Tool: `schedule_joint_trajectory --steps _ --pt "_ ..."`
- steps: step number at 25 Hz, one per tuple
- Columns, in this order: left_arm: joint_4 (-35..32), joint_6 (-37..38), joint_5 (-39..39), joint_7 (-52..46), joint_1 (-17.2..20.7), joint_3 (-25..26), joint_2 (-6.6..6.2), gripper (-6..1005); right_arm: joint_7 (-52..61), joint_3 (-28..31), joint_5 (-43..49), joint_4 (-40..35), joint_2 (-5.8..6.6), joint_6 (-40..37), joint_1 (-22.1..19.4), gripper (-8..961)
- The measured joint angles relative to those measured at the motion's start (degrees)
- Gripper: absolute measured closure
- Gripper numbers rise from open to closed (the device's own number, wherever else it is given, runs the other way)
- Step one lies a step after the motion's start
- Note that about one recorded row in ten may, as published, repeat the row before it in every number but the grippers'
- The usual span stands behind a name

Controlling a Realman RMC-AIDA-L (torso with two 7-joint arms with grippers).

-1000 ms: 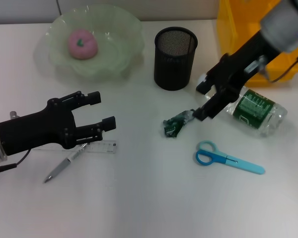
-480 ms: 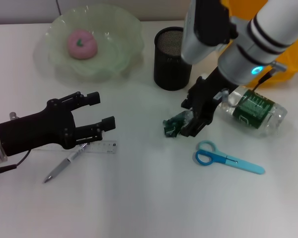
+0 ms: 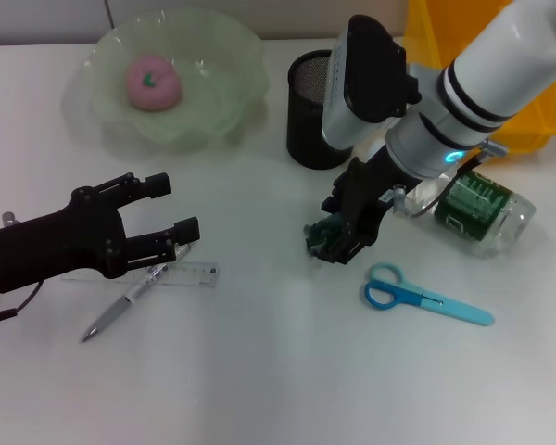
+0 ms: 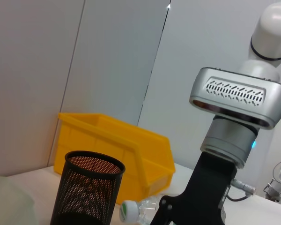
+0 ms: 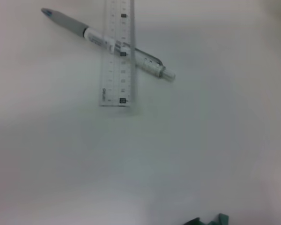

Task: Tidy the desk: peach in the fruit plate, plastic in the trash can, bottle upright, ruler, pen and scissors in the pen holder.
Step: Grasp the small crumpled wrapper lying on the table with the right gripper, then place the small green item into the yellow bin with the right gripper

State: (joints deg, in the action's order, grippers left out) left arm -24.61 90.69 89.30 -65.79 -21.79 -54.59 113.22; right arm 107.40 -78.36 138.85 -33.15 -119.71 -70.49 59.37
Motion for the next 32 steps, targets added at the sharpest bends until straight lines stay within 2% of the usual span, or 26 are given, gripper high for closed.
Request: schedule_joint_trajectory --steps 3,9,12,19,22,27,32 --pt "0.0 -0.01 -0.01 0.04 0.0 0.01 0.01 162 -0.68 -0.34 -1.13 0.34 -0.03 0.58 -0.26 198" --pt "0.0 0.05 -0.01 -0.07 0.0 0.01 -0.03 163 -0.37 0.16 -1.92 -0.99 0.36 -2.17 -1.06 268" --pt "-0.01 0.05 -0.01 -0.01 0.0 0.01 -0.03 163 -0.21 -0.05 -1.79 -0.98 0.36 -2.45 -1.1 485" --pt "0.0 0.01 -0.05 0.21 0.03 0.01 0.01 164 0.03 0.9 -1.79 -1.51 0.39 -3.16 -1.81 798" --pt "0.0 0.01 -0.09 0.27 0.12 0.01 0.09 165 0.51 4.08 -1.81 -4.51 0.45 -5.9 -3.04 916" --pt "-0.08 0.03 -0.12 0.34 0.16 0.01 0.1 165 2.49 11.34 -1.66 -12.07 0.88 -13.19 -5.88 934" --pt "-0.15 0.17 -0.17 0.37 0.15 0.01 0.04 166 4.94 21.64 -2.09 -25.48 1.28 -22.8 -10.67 952"
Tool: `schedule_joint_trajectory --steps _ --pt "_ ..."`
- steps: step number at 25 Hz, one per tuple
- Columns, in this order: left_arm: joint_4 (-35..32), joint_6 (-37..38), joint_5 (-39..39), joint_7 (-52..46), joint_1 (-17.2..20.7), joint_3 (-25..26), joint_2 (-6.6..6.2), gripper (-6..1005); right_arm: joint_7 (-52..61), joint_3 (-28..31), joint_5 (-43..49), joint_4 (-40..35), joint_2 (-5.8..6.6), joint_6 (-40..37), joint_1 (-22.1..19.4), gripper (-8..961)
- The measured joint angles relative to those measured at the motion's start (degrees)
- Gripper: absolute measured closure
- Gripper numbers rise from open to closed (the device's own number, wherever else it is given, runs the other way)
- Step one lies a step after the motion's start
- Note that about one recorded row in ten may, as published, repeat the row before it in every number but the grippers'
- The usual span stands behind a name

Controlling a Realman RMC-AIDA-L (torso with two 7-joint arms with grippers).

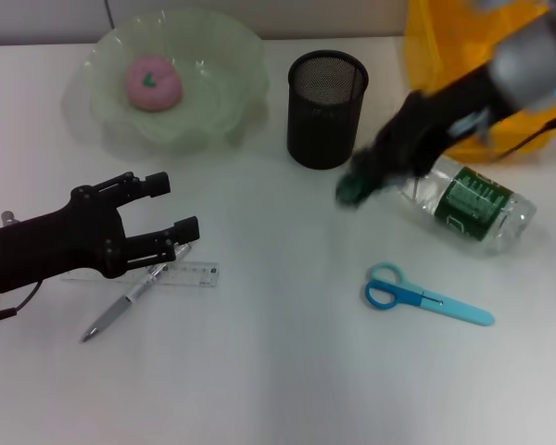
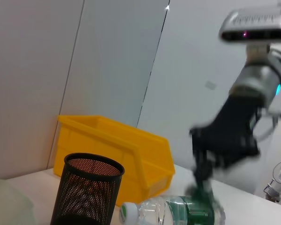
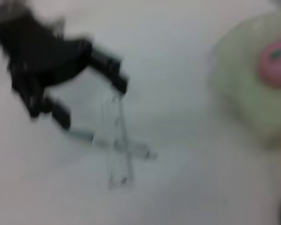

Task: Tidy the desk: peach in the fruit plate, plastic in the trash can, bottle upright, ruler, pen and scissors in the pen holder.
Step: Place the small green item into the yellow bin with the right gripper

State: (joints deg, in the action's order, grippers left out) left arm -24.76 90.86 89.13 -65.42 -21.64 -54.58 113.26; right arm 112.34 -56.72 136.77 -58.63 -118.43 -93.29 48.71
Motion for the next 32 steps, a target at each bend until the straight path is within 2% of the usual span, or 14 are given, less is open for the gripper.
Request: schedule_joint_trajectory --steps 4,7,9,11,14,17,20,27,30,32 --pt "0.0 0.19 0.01 0.02 -0.09 0.0 -0.06 166 2.15 12.29 -3.24 -7.15 1.3 -2.23 -2.83 955" --pt "-0.06 0.26 0.02 0.03 0.0 0.0 -0.06 167 2.65 20.24 -5.52 -7.59 2.25 2.77 -4.05 954" --pt "-0.14 0.29 0.04 0.01 -0.04 0.0 -0.06 167 2.66 22.34 -6.02 -6.18 2.49 8.81 -4.77 939" --pt "-0.15 0.29 0.04 -0.03 -0.04 0.0 -0.06 167 2.76 21.77 -6.03 -3.42 2.52 16.36 -5.31 925" --pt "-0.23 0.29 0.04 -0.24 -0.36 0.0 -0.06 167 2.67 17.61 -5.78 2.74 2.71 28.48 -4.97 903" --pt "-0.26 0.28 0.05 -0.46 -0.43 0.0 -0.06 168 2.24 14.62 -5.91 6.56 2.83 36.06 -4.08 881" --pt "-0.29 0.18 0.03 -0.51 -0.45 0.0 -0.07 168 2.09 13.1 -6.14 7.56 2.46 40.11 -3.79 859" --pt "-0.3 0.05 -0.05 -0.53 -0.47 0.0 -0.29 169 1.54 12.24 -8.86 6.33 1.78 41.97 -4.98 757" --pt "-0.41 -0.07 -0.19 -0.56 -1.25 0.16 -0.33 169 -0.01 12.06 -16.78 2.06 1.97 34.31 -8.22 713" --pt "-0.41 -0.07 -0.19 -0.56 -1.25 0.16 -0.33 169 0.69 12.33 -19.85 -1.12 2.88 24.94 -9.86 650"
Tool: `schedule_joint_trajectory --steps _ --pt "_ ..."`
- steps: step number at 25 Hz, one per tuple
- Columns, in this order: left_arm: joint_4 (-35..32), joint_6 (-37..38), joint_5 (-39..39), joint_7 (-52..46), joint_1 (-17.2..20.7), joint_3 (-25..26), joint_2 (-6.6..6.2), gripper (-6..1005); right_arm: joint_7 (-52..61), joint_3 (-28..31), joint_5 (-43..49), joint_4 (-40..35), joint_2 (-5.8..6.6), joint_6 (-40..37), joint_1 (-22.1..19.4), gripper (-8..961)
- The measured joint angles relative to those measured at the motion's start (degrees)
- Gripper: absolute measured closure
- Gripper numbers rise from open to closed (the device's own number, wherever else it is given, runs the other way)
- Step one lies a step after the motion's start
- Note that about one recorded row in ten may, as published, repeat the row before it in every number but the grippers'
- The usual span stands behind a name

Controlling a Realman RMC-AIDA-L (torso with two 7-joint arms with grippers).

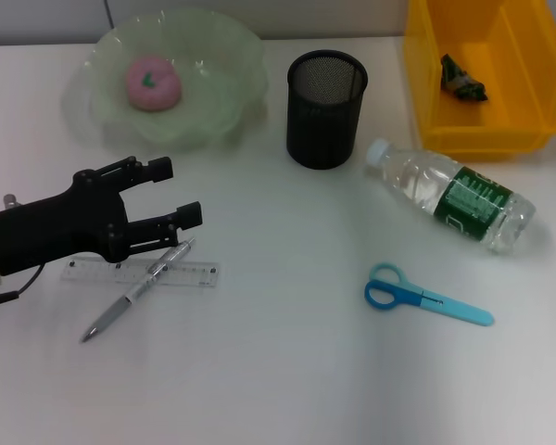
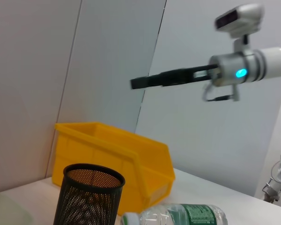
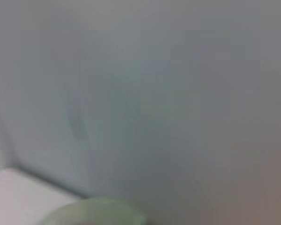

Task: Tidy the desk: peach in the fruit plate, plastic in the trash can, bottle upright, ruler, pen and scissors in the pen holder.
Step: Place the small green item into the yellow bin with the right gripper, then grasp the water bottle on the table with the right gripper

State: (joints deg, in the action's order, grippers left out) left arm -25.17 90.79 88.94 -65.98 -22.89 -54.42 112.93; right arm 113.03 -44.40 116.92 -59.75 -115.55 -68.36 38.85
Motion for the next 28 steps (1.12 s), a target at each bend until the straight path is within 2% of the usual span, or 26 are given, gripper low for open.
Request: schedule_joint_trajectory --steps 3,6,8,10,15,17,24,28 --pt "-0.06 -0.03 0.21 -0.05 -0.57 0.01 -0.07 170 4.01 1.51 0.35 -3.31 1.56 -12.55 -0.87 505" --pt "-0.06 -0.07 0.23 -0.09 -0.81 0.02 -0.11 170 9.92 1.98 5.63 -4.36 4.43 -22.93 0.29 391" --pt "-0.06 -0.12 0.24 -0.15 -1.15 0.02 -0.24 170 12.97 2.24 11.12 -3.8 5.91 -27.38 2.22 325" --pt "-0.06 -0.21 0.27 -0.26 -1.65 0.02 -0.39 171 14.78 2.36 17.47 -2.89 6.53 -30.06 4.21 259" --pt "0.01 -0.8 0.28 -0.92 -1.99 0.02 -0.51 171 16.53 1.35 29.35 0.79 6.77 -32.85 8.67 153" --pt "0.03 -0.81 0.28 -0.99 -1.99 0.02 -0.52 171 16.64 0.67 32.4 2.67 6.63 -32.89 10.21 156" --pt "0.03 -1.28 0.25 -1.0 -1.59 0.02 -0.32 172 16.75 -6.62 34.22 7.27 5.66 -28.22 11.66 158" --pt "0.03 -1.27 0.2 -1.0 -1.56 0.02 -0.24 173 16.6 -10.77 35.38 9.72 4.61 -24.48 12.18 158"
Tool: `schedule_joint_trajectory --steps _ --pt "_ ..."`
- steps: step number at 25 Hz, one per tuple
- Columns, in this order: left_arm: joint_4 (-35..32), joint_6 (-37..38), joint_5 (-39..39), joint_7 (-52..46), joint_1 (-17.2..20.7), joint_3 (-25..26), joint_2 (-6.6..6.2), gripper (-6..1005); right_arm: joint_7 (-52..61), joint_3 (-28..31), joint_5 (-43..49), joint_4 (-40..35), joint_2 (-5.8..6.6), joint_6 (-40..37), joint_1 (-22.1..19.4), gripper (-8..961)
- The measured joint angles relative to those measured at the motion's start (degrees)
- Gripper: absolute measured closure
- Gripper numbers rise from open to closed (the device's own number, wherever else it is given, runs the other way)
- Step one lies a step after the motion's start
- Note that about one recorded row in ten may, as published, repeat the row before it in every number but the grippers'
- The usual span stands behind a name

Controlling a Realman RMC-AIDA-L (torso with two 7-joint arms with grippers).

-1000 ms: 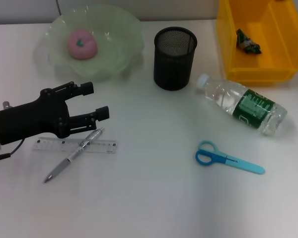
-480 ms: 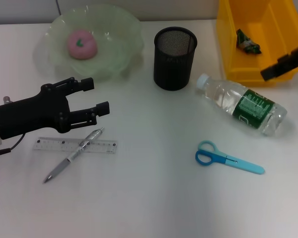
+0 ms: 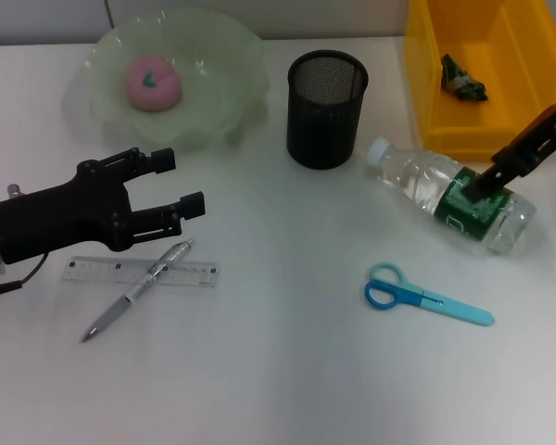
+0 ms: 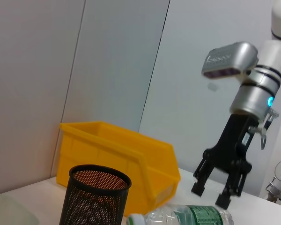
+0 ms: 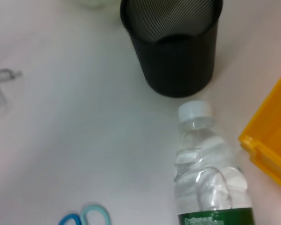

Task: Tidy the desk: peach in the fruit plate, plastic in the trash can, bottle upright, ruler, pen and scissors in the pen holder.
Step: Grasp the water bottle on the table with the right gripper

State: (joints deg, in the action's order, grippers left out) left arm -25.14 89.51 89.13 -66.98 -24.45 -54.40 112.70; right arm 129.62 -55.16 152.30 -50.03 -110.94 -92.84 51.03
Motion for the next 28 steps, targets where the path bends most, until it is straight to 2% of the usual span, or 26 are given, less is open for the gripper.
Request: schedule_joint_trajectory --steps 5,11,28 --pt "0.0 -0.02 0.02 0.0 0.02 0.0 0.11 173 -0.22 -4.59 1.84 0.45 -1.9 4.0 -0.28 158" --pt "0.0 0.08 0.02 0.06 0.02 0.0 0.16 174 -0.33 -5.03 7.26 2.22 -4.83 9.58 -0.28 157" --pt "0.14 -0.04 0.0 0.64 -0.18 0.0 0.25 176 -0.5 -7.51 7.56 9.36 -5.89 16.9 1.6 159"
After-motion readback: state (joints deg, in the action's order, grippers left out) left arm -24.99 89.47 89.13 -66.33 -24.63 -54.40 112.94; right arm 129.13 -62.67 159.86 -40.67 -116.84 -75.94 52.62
